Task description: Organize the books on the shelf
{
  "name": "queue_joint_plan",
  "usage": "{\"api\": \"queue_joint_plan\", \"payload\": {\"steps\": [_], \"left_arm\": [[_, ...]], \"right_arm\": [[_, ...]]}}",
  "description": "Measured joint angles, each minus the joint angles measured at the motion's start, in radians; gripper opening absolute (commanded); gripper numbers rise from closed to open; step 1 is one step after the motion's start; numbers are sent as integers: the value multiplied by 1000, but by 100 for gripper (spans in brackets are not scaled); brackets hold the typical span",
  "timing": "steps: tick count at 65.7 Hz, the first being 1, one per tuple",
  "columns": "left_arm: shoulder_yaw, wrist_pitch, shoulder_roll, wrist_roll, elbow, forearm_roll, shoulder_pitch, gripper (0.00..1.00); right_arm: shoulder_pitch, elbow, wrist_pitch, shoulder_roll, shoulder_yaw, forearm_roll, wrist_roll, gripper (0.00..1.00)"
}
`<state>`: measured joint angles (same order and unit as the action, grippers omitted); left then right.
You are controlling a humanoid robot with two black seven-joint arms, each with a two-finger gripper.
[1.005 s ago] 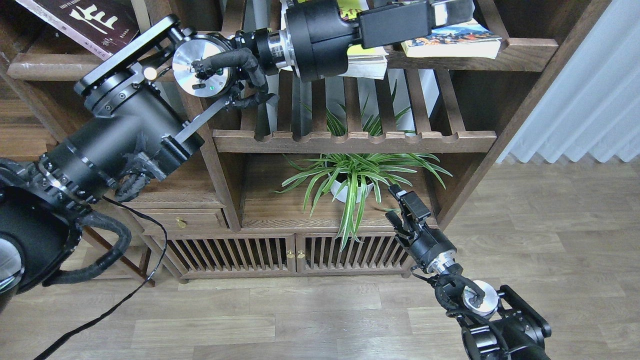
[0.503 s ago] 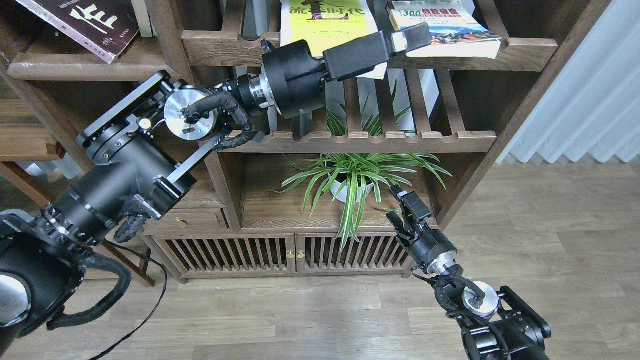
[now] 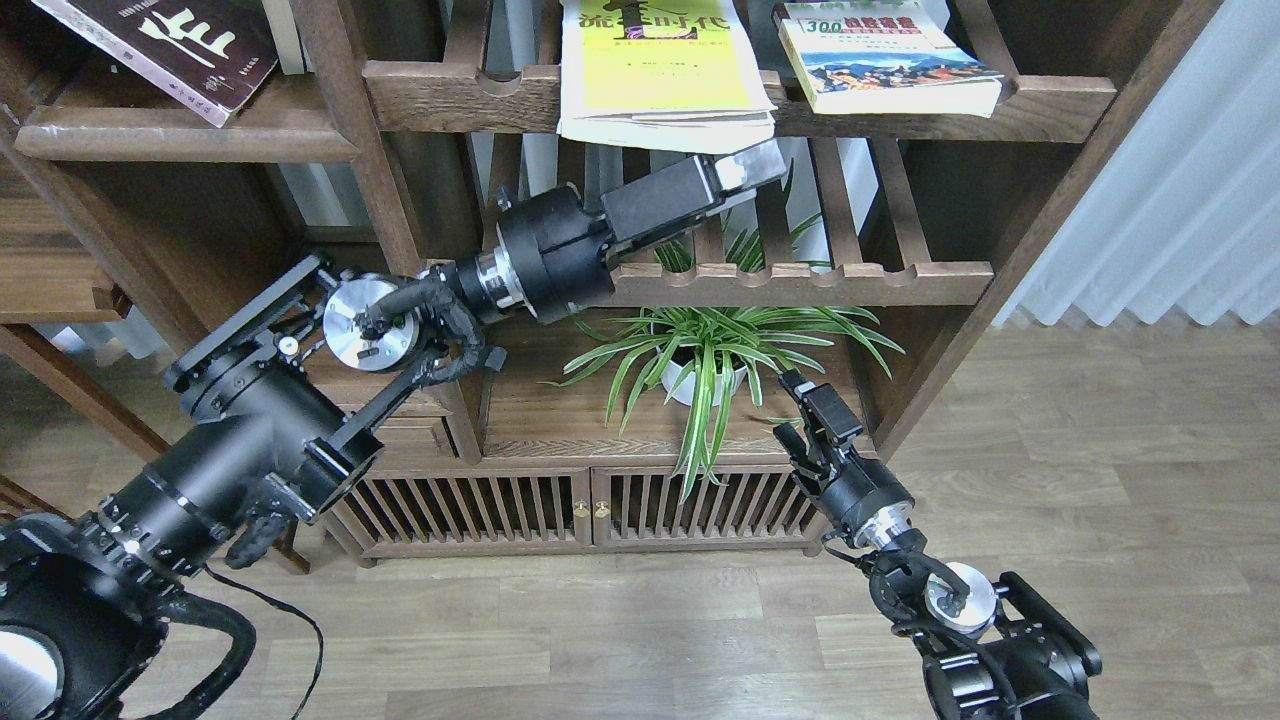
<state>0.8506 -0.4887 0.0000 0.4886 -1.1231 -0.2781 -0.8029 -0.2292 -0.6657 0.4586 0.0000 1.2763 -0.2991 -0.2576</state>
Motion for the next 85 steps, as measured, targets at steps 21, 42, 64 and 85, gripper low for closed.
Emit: {"api": "queue_joint_plan", "payload": {"steps": [21, 42, 64, 85], "left_arm": [[56, 0, 0, 0, 15, 0, 269, 100], [141, 0, 0, 0, 21, -10, 481, 100], [168, 0, 5, 0, 70, -12, 580, 100], [168, 0, 11, 0, 82, -12, 606, 100]], "right_arm": [[-9, -55, 10, 0, 3, -2, 0, 99], [-37, -225, 1, -42, 15, -2, -1, 99], [-35, -271, 6, -101, 89, -3, 0, 98], [-31, -298, -24, -141, 241, -6, -1, 97]]}}
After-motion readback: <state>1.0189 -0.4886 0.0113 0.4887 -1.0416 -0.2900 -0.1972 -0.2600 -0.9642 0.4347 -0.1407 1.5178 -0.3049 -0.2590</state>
